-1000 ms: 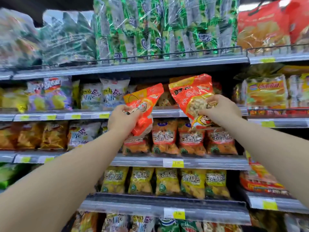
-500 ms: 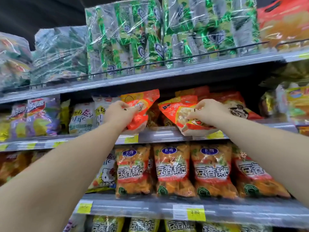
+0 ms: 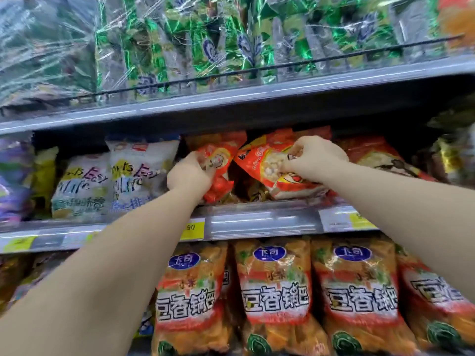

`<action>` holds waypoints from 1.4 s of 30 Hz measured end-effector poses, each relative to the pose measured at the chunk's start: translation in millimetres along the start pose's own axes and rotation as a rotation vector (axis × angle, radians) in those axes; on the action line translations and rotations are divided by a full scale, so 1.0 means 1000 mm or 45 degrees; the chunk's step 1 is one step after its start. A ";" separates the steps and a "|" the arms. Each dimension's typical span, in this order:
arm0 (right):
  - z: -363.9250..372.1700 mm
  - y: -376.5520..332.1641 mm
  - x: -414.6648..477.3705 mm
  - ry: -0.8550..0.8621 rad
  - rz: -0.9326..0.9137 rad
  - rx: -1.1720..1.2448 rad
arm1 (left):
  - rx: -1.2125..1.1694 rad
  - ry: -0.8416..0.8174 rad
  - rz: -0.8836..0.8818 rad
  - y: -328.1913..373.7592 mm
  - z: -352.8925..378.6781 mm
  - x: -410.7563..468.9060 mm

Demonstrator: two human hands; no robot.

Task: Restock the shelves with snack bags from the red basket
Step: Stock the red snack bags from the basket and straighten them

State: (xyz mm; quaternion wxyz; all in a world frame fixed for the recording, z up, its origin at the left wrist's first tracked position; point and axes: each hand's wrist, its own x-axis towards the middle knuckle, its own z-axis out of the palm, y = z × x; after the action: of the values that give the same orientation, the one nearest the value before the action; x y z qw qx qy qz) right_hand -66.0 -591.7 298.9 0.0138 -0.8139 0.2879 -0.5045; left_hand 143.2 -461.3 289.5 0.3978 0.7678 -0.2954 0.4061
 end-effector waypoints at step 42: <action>0.081 -0.027 0.037 -0.400 -0.582 -0.953 | 0.690 -0.797 0.540 -0.005 0.042 0.029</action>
State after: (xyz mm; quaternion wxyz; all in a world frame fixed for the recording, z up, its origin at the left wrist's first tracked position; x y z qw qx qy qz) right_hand 25.4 -608.3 297.8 -0.3489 -0.8720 0.2578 -0.2266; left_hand 178.1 -497.9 298.1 -0.0173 0.8524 -0.4349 0.2899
